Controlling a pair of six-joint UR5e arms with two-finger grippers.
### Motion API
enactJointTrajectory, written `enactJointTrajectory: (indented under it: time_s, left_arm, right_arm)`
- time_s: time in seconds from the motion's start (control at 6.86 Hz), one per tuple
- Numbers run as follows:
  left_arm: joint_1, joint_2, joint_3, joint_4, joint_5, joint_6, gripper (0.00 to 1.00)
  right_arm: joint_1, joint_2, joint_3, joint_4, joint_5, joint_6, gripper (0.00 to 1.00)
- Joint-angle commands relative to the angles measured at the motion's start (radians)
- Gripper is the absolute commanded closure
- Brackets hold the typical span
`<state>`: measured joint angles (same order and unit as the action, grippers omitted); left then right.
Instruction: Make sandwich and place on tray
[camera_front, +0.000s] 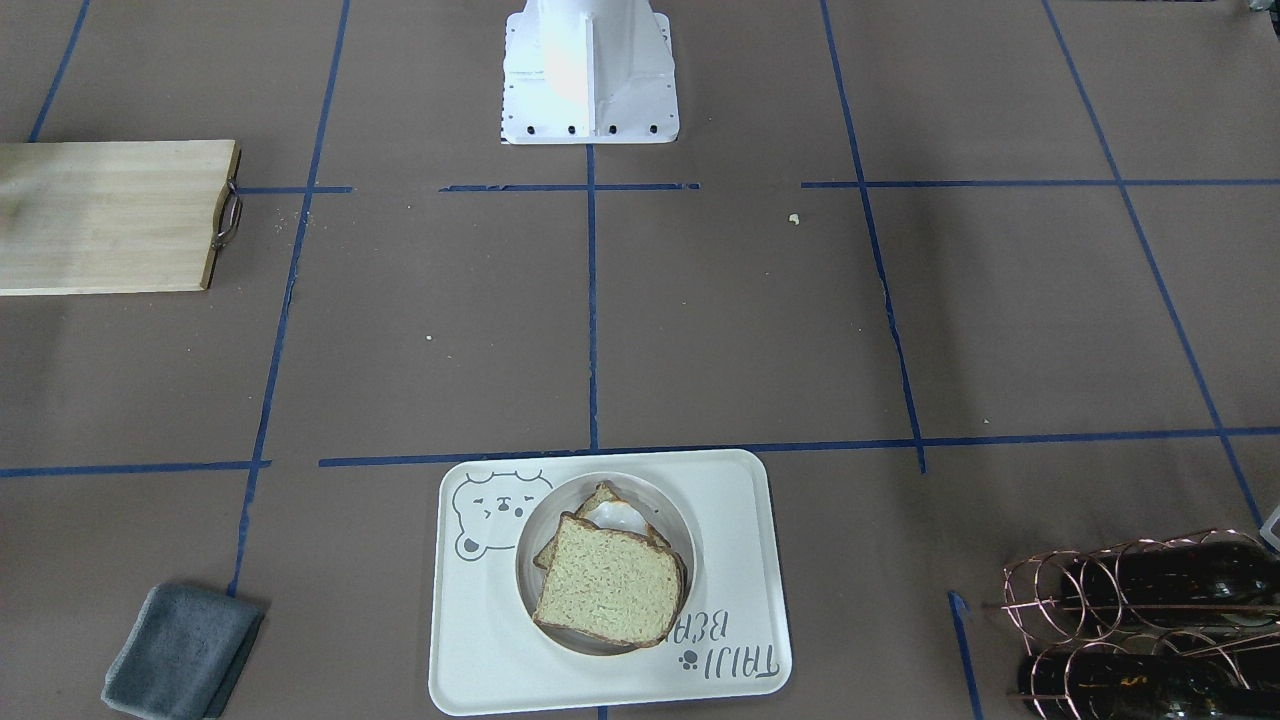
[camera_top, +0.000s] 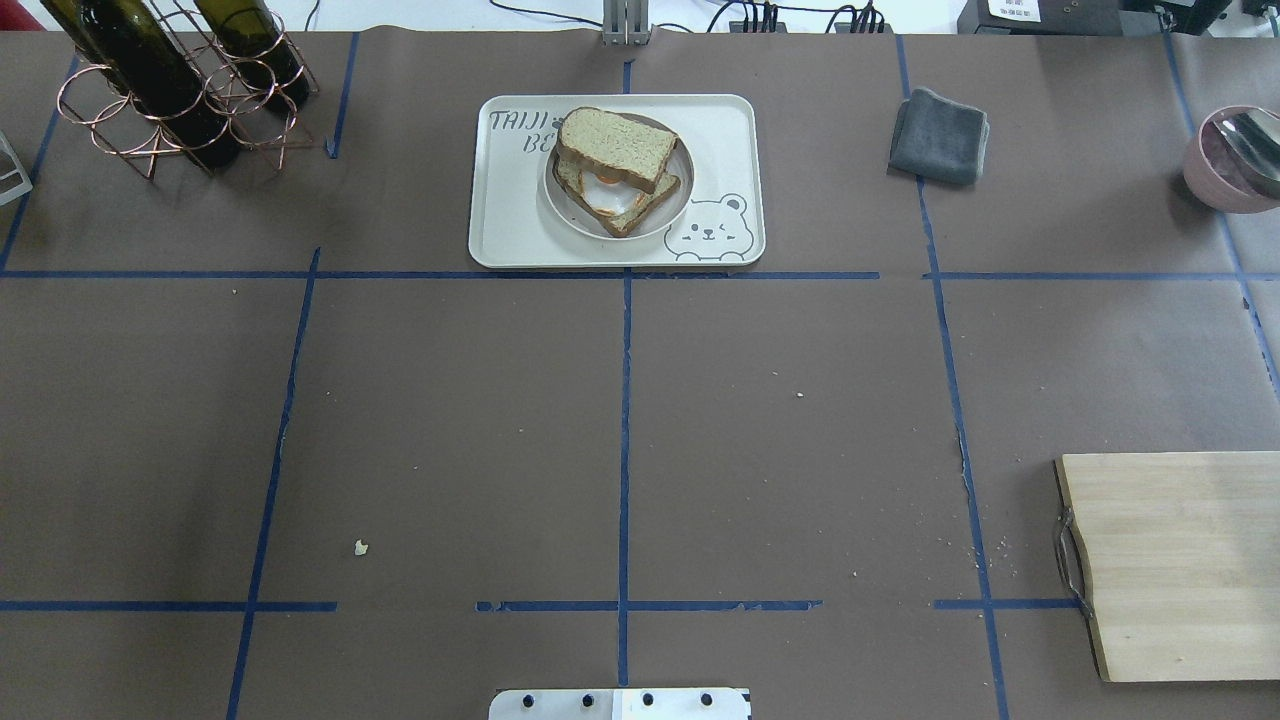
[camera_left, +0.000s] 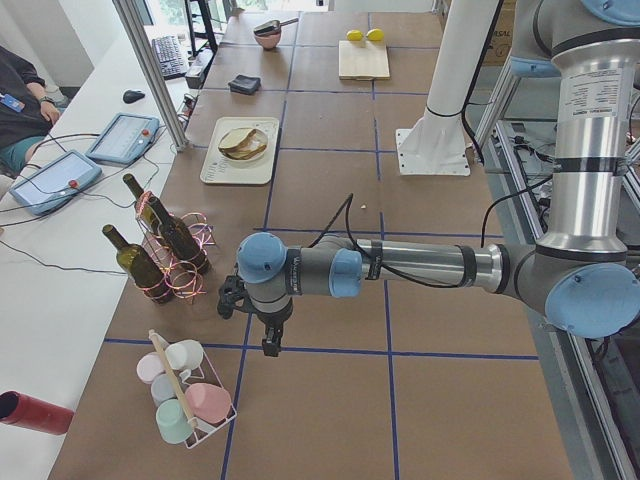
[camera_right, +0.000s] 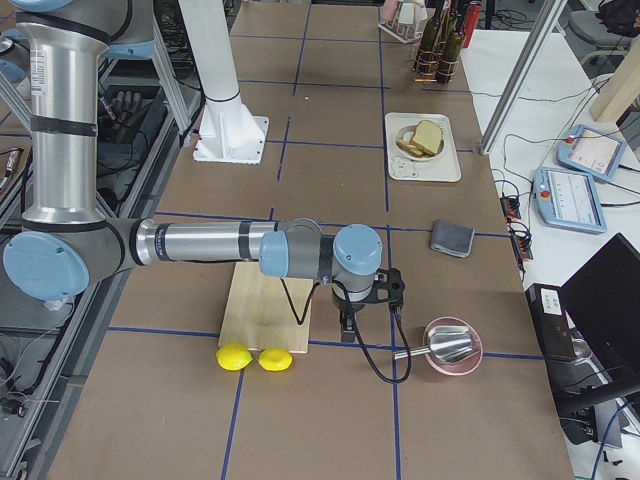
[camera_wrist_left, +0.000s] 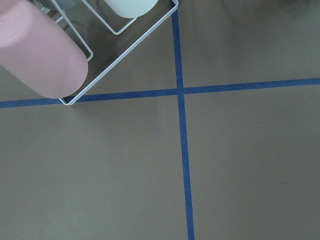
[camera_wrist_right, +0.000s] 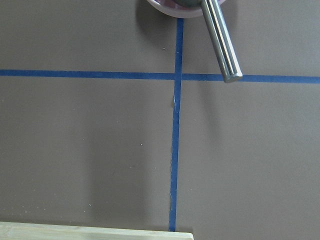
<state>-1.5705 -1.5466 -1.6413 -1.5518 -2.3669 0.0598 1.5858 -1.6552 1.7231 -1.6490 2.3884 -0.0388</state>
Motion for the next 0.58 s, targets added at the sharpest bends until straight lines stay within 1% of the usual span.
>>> enactJointTrajectory:
  time_s: [0.0, 0.44]
  left_arm:
    - [0.0, -0.001, 0.0, -0.001, 0.0, 0.0, 0.0]
    - [0.0, 0.003, 0.0, -0.001, 0.0, 0.0, 0.0]
  right_arm:
    - [0.0, 0.0, 0.001, 0.0, 0.0, 0.0, 0.0]
    - [0.0, 0.0, 0.001, 0.0, -0.002, 0.0, 0.0]
